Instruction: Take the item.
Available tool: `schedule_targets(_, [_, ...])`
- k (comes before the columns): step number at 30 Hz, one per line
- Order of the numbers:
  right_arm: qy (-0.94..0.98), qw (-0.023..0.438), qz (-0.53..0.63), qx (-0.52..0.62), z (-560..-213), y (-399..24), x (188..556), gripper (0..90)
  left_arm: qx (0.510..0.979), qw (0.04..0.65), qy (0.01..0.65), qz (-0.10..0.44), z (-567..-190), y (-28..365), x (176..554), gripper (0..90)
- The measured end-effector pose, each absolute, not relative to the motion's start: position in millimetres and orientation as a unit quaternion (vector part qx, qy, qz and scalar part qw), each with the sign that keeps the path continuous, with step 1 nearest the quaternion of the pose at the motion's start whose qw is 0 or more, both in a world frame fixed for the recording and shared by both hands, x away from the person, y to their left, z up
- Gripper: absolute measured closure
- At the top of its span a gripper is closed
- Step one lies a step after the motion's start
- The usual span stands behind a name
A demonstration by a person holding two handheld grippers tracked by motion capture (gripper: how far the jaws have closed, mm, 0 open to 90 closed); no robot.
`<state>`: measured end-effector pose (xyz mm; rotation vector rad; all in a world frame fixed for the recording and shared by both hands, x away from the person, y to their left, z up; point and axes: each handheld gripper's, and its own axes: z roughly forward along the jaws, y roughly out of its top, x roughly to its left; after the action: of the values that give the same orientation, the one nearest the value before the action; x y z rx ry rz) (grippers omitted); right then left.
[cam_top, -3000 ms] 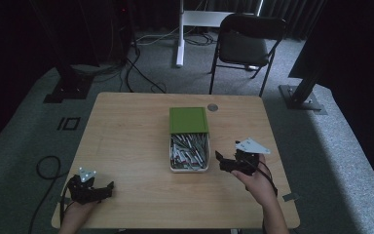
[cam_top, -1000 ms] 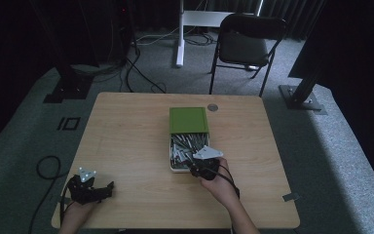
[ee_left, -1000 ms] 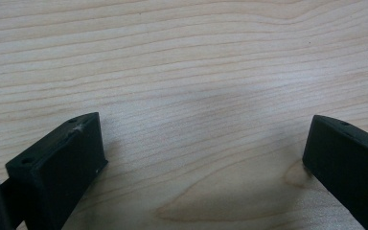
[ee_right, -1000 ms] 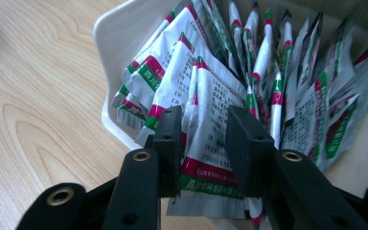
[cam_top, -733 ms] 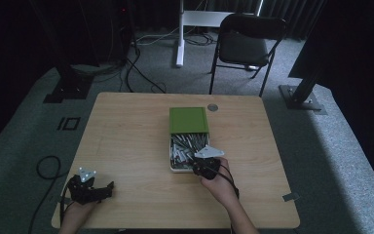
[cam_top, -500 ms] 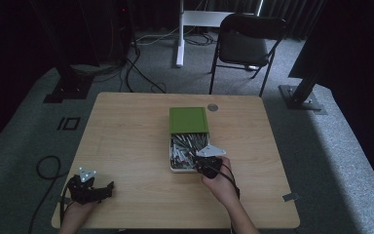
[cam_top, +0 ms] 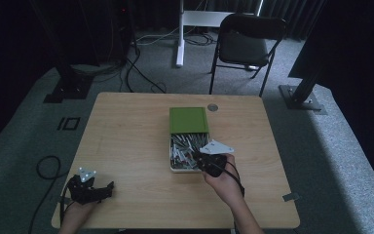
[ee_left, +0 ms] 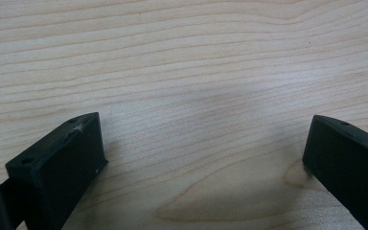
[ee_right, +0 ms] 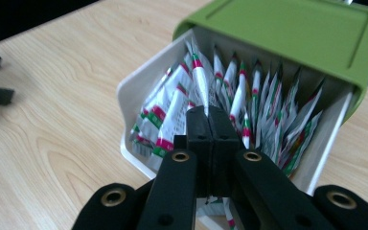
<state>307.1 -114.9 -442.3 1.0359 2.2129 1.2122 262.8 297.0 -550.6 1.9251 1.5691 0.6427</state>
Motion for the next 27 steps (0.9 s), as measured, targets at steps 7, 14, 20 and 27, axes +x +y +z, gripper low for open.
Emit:
schedule_targets(7, [0.777,0.216,0.457,0.375,-423,-124,308,90.0,0.720,0.284,0.586,0.240,-551,297,263,1.3])
schedule_targets(14, [0.752,0.239,0.470,0.395,-407,-144,317,90.0,0.720,0.284,0.586,0.240,-551,297,263,1.3])
schedule_targets(20, [0.732,0.264,0.462,0.425,-404,-164,329,90.0,0.720,0.284,0.586,0.240,-551,297,263,1.3])
schedule_targets(27, [0.720,0.275,0.449,0.452,-417,-186,345,90.0,0.720,0.284,0.586,0.240,-551,297,263,1.3])
